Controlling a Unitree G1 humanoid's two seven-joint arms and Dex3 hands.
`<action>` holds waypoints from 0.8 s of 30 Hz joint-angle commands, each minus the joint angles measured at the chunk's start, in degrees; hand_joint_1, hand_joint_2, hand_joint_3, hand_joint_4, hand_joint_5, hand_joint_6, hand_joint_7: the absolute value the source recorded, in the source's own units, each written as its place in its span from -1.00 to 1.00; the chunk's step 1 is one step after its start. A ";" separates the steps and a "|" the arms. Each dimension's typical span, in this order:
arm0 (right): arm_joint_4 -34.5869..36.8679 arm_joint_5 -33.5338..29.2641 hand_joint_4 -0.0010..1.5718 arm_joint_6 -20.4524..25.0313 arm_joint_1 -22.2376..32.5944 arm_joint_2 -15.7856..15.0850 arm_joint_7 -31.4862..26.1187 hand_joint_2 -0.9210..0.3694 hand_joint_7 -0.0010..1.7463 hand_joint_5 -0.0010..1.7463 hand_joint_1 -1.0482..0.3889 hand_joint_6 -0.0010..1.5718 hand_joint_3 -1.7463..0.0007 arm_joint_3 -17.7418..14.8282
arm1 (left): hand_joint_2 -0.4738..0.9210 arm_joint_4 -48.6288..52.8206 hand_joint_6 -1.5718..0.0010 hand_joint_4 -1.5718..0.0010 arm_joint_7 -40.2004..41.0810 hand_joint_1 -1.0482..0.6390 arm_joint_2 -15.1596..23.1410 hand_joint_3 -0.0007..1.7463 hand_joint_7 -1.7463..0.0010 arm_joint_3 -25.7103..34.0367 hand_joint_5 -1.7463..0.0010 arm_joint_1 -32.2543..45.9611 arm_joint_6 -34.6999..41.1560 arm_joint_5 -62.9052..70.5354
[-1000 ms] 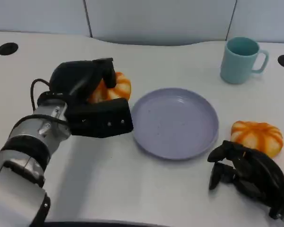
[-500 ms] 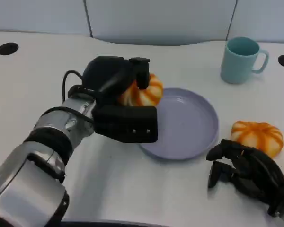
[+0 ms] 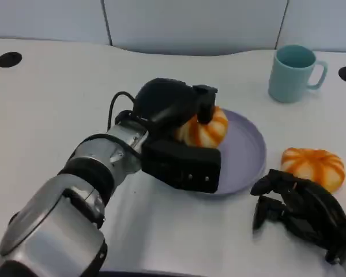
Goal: Grasp the bread from the table and place it into the plate.
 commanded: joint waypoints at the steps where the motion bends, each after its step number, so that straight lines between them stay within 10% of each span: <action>1: 1.62 -0.50 -0.19 1.91 2.01 0.51 0.05 -1.00 0.15 0.86 -0.27 -0.05 0.91 0.12 | 0.81 0.73 0.06 -0.14 -0.47 -0.25 -0.56 -0.65 -0.54 -1.29 -1.00 -1.12 1.05 1.01; 8: 1.73 0.58 -0.16 3.52 1.92 1.09 0.25 -1.00 0.08 0.77 -0.28 0.00 0.93 -0.48 | 0.91 1.05 0.16 -0.11 -0.74 -0.25 -1.41 -0.81 -0.56 -2.50 -1.00 -1.29 2.43 1.73; 14: 1.37 0.70 -0.15 3.14 2.18 1.15 0.89 -1.00 0.05 0.77 -0.31 0.02 0.92 -0.40 | 1.00 1.26 0.59 0.50 -7.17 -0.36 -1.58 -0.82 -0.70 -1.86 -0.95 -1.96 2.82 0.97; 24: -0.05 0.31 -0.16 3.02 2.64 1.02 0.58 -1.00 0.08 0.82 -0.28 -0.01 0.90 0.18 | 0.99 1.02 0.76 0.99 -11.75 -0.61 -2.14 -1.00 0.47 -2.65 0.08 -2.82 5.29 2.09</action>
